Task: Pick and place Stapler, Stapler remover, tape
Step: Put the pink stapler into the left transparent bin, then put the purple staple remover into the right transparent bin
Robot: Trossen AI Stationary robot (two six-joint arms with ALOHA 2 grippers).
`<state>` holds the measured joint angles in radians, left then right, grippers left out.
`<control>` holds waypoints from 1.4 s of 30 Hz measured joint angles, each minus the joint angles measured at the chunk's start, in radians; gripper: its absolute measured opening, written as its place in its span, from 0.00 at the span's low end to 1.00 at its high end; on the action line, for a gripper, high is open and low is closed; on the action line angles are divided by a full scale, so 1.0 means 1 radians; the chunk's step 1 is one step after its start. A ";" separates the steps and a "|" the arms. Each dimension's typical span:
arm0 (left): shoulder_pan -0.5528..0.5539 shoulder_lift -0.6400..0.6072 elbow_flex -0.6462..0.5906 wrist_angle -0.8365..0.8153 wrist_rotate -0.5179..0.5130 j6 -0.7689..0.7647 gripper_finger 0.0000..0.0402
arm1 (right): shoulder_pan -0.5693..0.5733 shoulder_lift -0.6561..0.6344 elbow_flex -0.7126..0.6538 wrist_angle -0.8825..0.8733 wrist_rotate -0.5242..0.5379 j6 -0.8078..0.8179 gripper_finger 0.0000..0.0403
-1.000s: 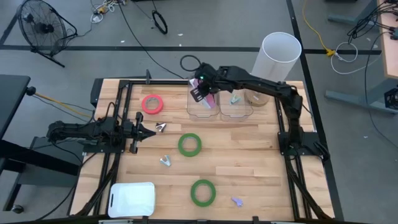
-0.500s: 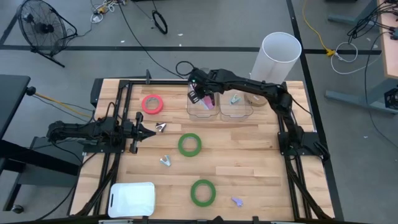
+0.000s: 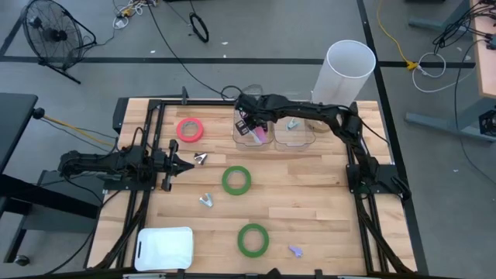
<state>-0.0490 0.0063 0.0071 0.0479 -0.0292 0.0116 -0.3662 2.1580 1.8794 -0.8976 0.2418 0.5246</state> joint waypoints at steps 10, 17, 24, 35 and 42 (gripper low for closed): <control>0.000 0.000 0.000 0.000 0.000 0.000 0.04 | -0.017 0.000 -0.070 0.052 -0.049 0.013 0.32; 0.000 0.000 0.000 0.000 0.000 0.000 0.04 | -0.016 -0.001 -0.074 0.055 -0.077 0.009 0.32; 0.000 0.000 0.000 0.000 0.000 0.000 0.04 | -0.017 -0.001 -0.074 0.055 -0.075 -0.009 0.59; 0.000 0.000 0.000 0.000 0.000 0.000 0.04 | -0.012 -0.004 -0.074 0.077 -0.077 -0.014 0.83; 0.000 0.000 0.000 0.000 0.000 0.000 0.04 | -0.012 -0.058 -0.074 0.090 -0.085 -0.044 0.69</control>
<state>-0.0493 0.0063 0.0068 0.0479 -0.0293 0.0116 -0.3779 2.1002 1.8053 -0.8073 0.1566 0.4811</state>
